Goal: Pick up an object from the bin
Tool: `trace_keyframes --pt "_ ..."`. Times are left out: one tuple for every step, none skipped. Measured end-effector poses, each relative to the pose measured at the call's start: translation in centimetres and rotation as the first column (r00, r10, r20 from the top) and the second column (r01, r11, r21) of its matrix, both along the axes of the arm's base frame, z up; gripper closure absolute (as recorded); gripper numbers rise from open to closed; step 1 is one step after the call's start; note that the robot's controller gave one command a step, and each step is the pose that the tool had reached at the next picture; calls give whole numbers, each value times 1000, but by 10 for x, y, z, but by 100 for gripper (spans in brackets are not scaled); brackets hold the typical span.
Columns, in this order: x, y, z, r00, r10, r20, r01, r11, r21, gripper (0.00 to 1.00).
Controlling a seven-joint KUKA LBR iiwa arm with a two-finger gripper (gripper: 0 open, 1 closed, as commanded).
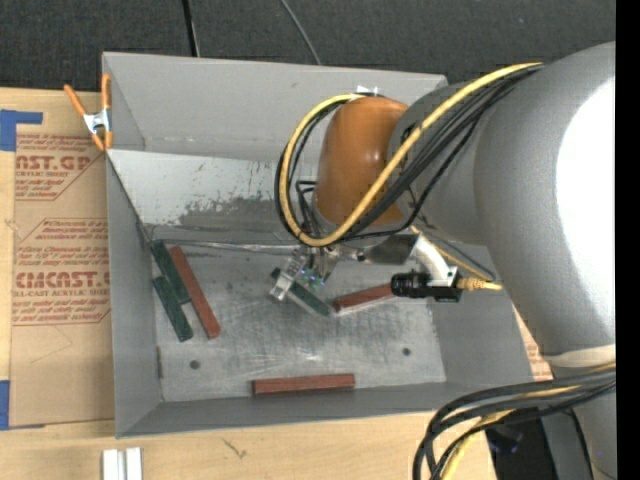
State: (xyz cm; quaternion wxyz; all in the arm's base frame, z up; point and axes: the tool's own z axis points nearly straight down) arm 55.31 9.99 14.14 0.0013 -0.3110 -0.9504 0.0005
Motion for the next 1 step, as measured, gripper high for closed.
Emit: trace_keyframes --pt "0 0 19 1000 0 2 0 1000 0 100"
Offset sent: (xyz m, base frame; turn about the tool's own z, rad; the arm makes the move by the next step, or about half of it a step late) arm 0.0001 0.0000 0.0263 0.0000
